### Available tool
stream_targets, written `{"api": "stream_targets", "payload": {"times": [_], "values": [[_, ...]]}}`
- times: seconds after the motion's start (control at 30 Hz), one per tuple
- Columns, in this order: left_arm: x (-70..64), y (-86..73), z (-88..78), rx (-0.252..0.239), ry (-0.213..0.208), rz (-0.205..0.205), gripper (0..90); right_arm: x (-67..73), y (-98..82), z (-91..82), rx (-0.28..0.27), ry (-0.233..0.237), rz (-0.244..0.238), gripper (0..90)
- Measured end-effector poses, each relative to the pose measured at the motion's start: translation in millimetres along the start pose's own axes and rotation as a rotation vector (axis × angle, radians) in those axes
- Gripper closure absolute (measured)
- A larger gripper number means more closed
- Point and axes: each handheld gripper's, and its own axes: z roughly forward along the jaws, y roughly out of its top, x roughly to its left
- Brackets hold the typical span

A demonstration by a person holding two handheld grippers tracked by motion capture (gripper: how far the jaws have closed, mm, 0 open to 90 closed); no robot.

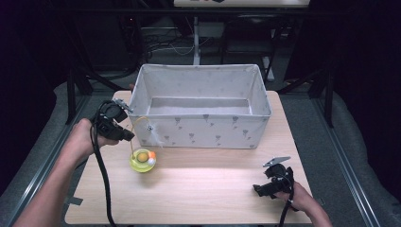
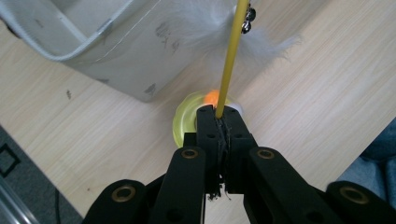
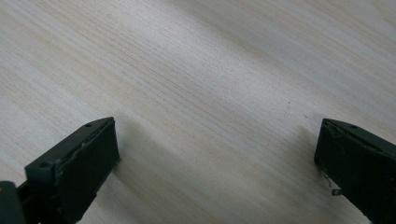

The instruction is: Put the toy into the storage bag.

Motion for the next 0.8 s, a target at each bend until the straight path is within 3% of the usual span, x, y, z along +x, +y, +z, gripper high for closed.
{"api": "stream_targets", "payload": {"times": [0.5,0.8], "values": [[21.9,-16.5,-15.1,0.015,0.056,-0.064,88.3,-0.1,0.2,-0.4,0.004,-0.003,-0.003,0.0],[46.8,-26.6,-23.6,0.030,0.078,-0.127,88.3,-0.1,0.2,-0.4,0.005,-0.002,-0.003,0.0]]}}
